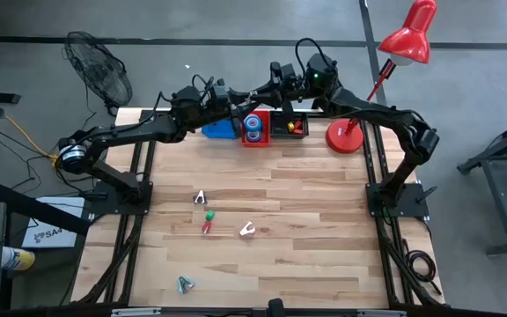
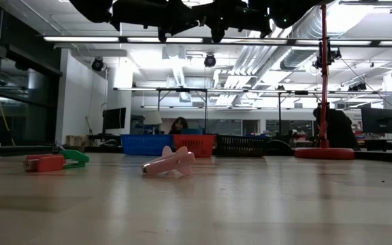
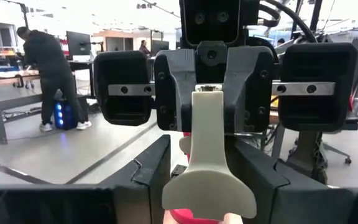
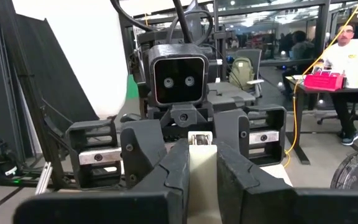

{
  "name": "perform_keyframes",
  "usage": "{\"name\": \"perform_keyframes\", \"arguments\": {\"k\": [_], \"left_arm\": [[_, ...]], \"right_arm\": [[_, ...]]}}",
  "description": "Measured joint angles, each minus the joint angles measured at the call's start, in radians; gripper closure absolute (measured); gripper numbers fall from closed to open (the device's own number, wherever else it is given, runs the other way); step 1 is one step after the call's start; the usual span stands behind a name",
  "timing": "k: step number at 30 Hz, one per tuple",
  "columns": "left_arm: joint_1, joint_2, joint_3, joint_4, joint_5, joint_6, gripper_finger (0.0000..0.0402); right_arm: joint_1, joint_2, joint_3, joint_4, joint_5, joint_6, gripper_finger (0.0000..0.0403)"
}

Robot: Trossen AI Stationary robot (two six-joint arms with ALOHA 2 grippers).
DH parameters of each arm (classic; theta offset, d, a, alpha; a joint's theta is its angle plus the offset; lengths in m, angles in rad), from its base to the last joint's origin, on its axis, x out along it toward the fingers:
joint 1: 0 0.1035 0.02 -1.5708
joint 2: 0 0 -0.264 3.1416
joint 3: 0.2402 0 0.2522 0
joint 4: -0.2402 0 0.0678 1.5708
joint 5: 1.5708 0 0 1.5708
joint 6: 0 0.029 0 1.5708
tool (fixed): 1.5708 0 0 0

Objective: Pick and place Stapler, Stapler remover, tape
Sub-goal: Put the gray staple remover into the blue basket

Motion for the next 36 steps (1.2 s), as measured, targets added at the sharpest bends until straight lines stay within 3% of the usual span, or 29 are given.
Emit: {"name": "perform_keyframes", "arguments": {"k": [2,9,14,25,36], "left_arm": [[0.0,0.0,0.0,-0.002,0.0,-0.004,0.0267],[0.001,0.0,0.001,-0.03,-0.025,-0.007,0.0267],[0.001,0.0,0.001,-0.073,-0.076,-0.002,0.0267],[0.017,0.0,0.001,-0.324,-0.325,-0.002,0.0267],[0.211,-0.002,0.001,-0.655,-0.241,-0.077,0.0267]], "right_arm": [[0.0,0.0,0.0,0.001,0.0,0.008,0.0361],[-0.005,-0.005,-0.001,0.003,-0.003,0.041,0.026],[-0.03,-0.016,-0.001,0.034,-0.006,0.092,0.0226],[-0.118,-0.016,-0.001,0.037,-0.002,0.179,0.0214],[-0.151,-0.044,-0.001,0.021,-0.003,0.175,0.0213]]}}
